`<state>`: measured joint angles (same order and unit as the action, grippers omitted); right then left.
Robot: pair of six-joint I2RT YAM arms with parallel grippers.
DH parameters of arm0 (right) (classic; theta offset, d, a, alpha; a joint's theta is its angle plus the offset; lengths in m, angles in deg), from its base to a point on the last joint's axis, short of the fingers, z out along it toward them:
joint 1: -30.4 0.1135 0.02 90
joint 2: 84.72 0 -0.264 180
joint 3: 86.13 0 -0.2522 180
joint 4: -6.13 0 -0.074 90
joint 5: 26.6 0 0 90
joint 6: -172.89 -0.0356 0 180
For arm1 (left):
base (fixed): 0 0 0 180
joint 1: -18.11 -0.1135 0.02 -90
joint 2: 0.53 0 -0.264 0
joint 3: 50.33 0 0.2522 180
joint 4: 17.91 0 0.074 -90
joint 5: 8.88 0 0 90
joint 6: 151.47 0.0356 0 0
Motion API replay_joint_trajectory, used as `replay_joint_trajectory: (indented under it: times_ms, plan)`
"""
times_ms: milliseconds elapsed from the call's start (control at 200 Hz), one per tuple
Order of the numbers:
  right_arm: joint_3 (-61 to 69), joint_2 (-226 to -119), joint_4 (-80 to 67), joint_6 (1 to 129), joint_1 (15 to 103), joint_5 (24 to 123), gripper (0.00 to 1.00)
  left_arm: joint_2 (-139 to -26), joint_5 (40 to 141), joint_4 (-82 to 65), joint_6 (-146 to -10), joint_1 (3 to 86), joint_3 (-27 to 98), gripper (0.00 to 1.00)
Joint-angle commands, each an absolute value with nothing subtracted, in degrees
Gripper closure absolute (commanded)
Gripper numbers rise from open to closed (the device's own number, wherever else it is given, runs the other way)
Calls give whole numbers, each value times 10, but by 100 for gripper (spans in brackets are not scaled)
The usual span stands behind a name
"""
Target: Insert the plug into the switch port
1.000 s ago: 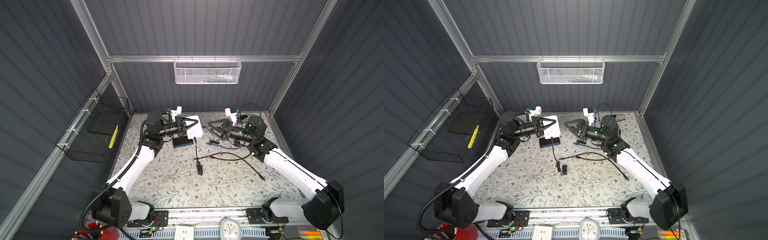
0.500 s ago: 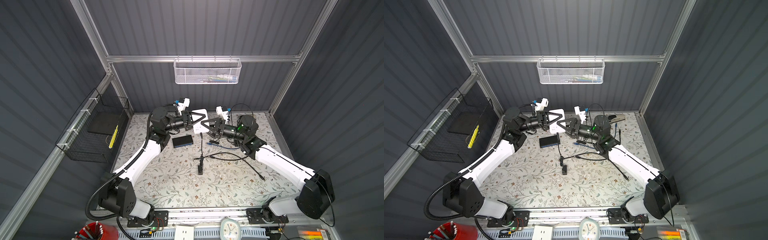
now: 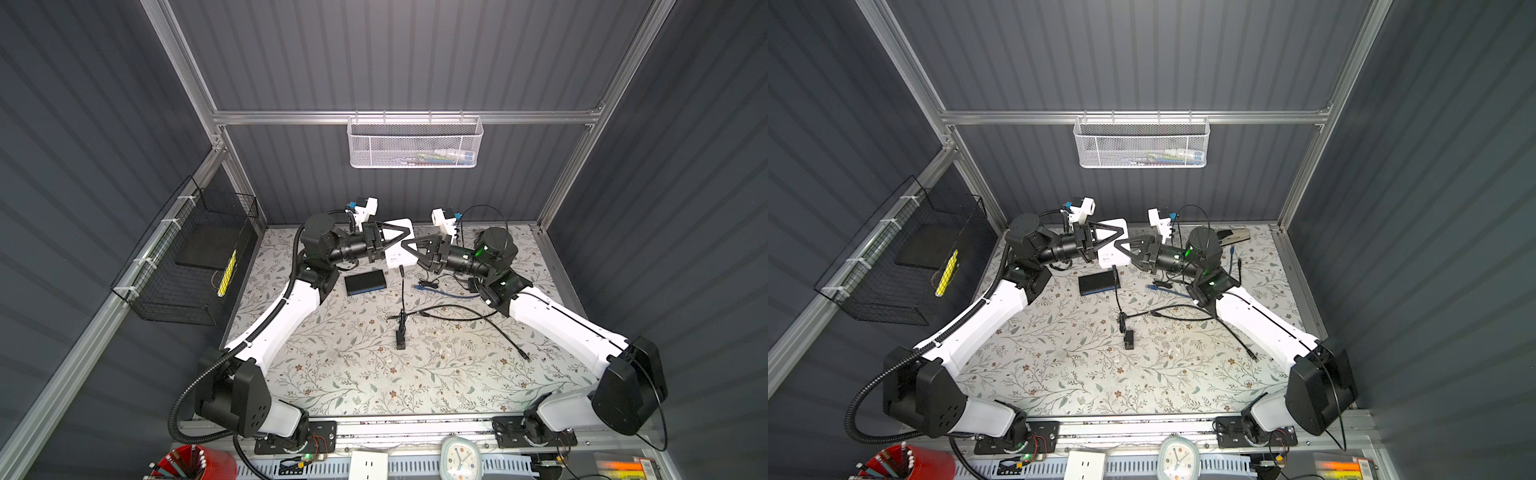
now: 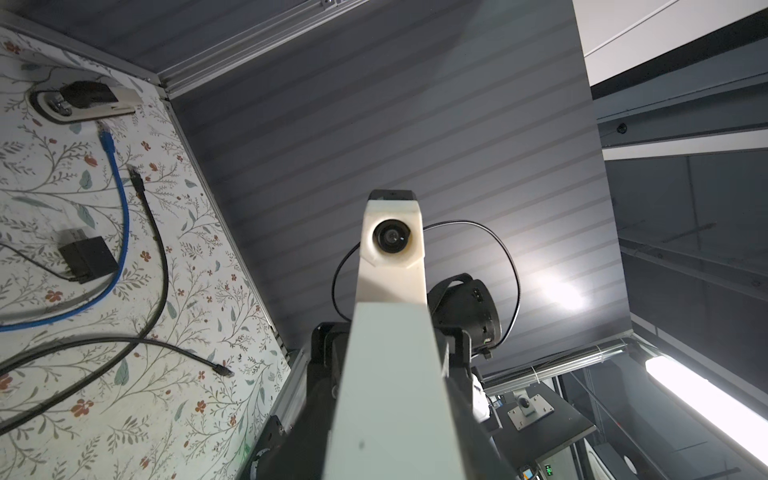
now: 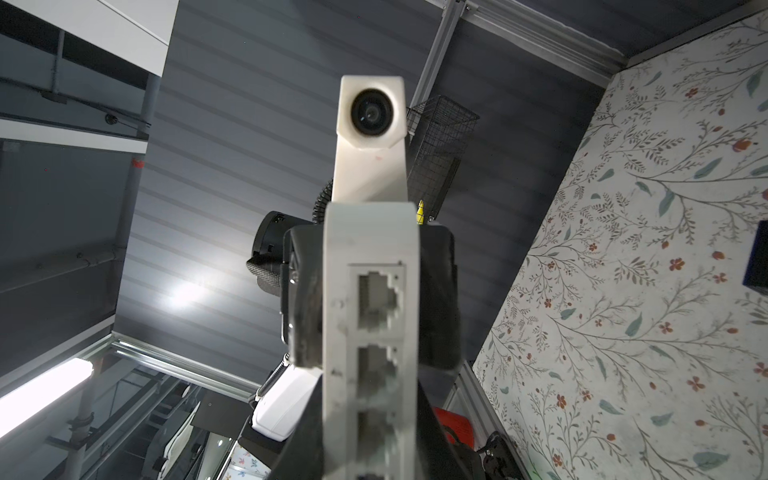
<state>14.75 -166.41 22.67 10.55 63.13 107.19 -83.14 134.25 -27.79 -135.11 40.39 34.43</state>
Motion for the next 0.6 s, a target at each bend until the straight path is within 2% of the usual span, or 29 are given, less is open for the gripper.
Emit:
replay_joint_trajectory:
  times_ms: [0,60,130,205,330,455,595]
  plan:
    - [140,-1635,172,195,617,1089,100,-783,1296,-167,-1287,351,363,11]
    - [129,-1609,47,337,614,1075,100,-749,1265,-67,-1237,305,364,1]
    - [124,-1581,-64,529,617,1046,100,-712,1236,12,-1196,251,349,0]
    - [167,-1548,-73,700,617,1049,100,-680,1220,36,-1198,216,308,0]
    - [270,-1478,-45,967,629,1065,100,-652,1219,30,-1224,214,237,1]
    - [287,-1457,-89,1105,636,1044,100,-622,1225,4,-1252,214,173,2]
    - [288,-1472,-103,1216,695,851,100,-599,1252,-22,-1294,214,124,2]
